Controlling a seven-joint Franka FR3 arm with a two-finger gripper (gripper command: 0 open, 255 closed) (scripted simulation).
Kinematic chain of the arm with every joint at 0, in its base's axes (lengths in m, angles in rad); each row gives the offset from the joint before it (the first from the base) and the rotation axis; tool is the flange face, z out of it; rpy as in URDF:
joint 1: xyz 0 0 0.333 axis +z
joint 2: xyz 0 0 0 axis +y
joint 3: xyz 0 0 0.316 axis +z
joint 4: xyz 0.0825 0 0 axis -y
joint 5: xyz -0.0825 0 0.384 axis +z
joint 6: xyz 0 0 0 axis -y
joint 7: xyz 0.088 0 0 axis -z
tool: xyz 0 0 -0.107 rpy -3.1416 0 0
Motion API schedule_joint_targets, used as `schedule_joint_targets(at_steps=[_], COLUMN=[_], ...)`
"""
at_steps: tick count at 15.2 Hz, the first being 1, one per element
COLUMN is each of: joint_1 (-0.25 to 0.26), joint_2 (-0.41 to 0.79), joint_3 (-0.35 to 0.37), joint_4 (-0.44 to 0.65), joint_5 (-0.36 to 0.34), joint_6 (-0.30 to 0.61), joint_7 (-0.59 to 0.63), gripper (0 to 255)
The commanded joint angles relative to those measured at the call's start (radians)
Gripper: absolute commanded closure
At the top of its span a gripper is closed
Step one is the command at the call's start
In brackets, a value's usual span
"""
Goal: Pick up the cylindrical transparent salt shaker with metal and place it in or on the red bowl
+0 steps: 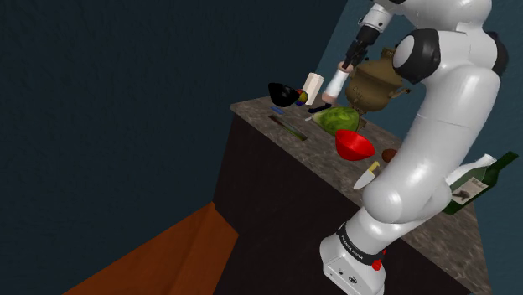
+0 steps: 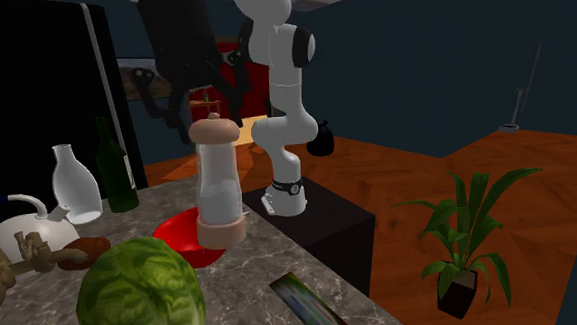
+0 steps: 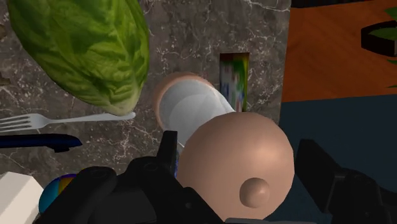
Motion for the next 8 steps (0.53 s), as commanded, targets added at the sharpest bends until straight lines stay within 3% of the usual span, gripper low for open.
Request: schedule_joint_targets(at_steps=[1, 8], joint_1=[0.008, -0.006], joint_2=[-0.07, -0.266], joint_3=[-0.011, -0.048], joint_4=[-0.082, -0.255], joint_5=[-0.034, -0.138], joint_6=[0.015, 0.01], joint_7=[-0.02, -0.09], gripper=[255, 255])
